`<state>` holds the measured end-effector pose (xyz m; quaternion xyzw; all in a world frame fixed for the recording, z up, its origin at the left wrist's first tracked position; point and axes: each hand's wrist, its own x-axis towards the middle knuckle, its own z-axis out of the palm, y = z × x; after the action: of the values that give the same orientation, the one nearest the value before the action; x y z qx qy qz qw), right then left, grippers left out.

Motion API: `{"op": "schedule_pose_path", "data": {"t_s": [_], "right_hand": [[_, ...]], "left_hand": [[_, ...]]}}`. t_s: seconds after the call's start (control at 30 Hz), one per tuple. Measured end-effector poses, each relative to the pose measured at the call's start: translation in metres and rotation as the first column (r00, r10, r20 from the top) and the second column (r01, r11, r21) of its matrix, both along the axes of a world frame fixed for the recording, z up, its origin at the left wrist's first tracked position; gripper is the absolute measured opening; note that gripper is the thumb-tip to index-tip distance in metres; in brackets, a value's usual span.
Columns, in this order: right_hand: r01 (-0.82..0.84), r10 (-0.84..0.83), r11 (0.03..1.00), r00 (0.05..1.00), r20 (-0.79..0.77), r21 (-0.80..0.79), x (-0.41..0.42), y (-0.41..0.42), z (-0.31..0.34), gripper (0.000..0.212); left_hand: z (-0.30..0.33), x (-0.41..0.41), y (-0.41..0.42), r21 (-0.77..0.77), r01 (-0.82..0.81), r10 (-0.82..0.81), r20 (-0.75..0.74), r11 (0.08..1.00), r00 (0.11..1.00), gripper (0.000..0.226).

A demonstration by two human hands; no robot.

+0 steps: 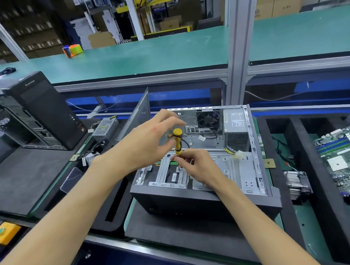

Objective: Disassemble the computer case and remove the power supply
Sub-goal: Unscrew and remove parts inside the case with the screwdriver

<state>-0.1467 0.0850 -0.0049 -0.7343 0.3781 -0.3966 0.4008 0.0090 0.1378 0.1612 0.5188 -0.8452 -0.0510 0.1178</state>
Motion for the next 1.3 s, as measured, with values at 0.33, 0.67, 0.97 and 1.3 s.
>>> {"op": "schedule_pose_path", "data": {"t_s": [0.33, 0.67, 0.97, 1.3], "right_hand": [[-0.067, 0.059, 0.991, 0.996, -0.073, -0.115, 0.003, 0.003, 0.004, 0.014], [-0.030, 0.031, 0.999, 0.998, -0.048, 0.027, 0.000, 0.002, 0.004, 0.014], [-0.044, 0.042, 0.998, 0.999, -0.032, -0.049, 0.000, 0.003, 0.002, 0.008], [-0.037, 0.037, 0.999, 0.999, 0.002, 0.029, 0.002, -0.001, -0.003, 0.013]], "left_hand": [[0.001, -0.002, -0.011, -0.212, -0.312, 0.364, 0.290, 0.926, 0.885, 0.052], [0.000, 0.002, -0.002, 0.010, -0.081, 0.081, -0.036, 0.997, 0.996, 0.027], [-0.010, -0.010, -0.007, -0.196, -0.280, 0.330, 0.309, 0.940, 0.892, 0.053], [0.005, 0.002, -0.002, 0.022, -0.016, 0.015, 0.037, 1.000, 0.999, 0.031]]}}
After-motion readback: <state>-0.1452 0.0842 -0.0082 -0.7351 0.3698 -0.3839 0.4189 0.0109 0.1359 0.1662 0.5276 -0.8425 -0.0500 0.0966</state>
